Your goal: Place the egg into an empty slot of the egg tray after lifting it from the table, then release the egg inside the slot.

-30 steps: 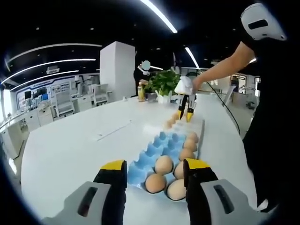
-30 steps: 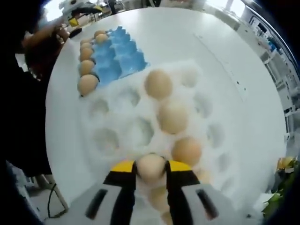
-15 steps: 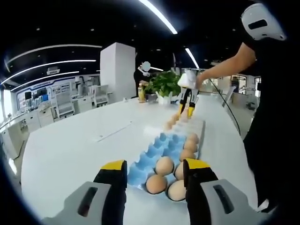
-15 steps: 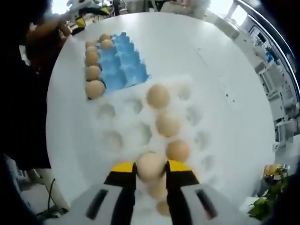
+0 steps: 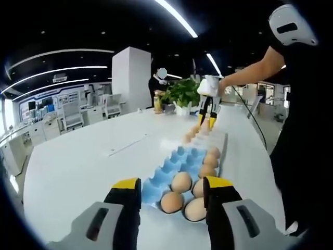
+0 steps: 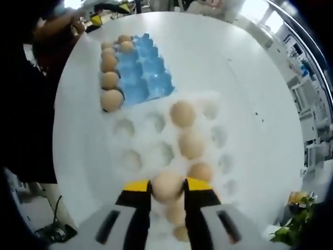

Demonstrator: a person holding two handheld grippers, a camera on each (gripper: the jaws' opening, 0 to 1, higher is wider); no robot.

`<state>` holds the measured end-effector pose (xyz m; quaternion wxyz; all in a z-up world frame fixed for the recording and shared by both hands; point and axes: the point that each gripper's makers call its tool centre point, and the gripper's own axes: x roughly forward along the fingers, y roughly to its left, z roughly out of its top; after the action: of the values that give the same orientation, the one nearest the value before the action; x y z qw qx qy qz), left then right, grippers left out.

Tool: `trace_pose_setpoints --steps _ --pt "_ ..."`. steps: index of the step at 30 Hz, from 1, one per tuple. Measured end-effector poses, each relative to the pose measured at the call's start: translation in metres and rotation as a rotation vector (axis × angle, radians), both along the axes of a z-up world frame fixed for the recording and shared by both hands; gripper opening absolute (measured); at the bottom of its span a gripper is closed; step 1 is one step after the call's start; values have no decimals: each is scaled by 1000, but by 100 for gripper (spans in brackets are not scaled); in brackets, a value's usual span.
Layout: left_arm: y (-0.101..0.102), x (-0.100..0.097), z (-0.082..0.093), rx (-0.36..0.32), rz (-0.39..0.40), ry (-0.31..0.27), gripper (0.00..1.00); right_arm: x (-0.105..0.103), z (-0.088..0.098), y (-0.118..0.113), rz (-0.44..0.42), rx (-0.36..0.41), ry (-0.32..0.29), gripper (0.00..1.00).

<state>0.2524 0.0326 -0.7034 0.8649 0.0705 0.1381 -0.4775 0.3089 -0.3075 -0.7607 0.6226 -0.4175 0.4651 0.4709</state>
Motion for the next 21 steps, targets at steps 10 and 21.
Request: trace_pose_setpoints --steps 10,21 --pt "1 -1 0 -1 2 0 48 -7 5 29 38 34 3 24" --pt "3 -2 0 -1 7 -1 49 -7 8 64 116 74 0 24"
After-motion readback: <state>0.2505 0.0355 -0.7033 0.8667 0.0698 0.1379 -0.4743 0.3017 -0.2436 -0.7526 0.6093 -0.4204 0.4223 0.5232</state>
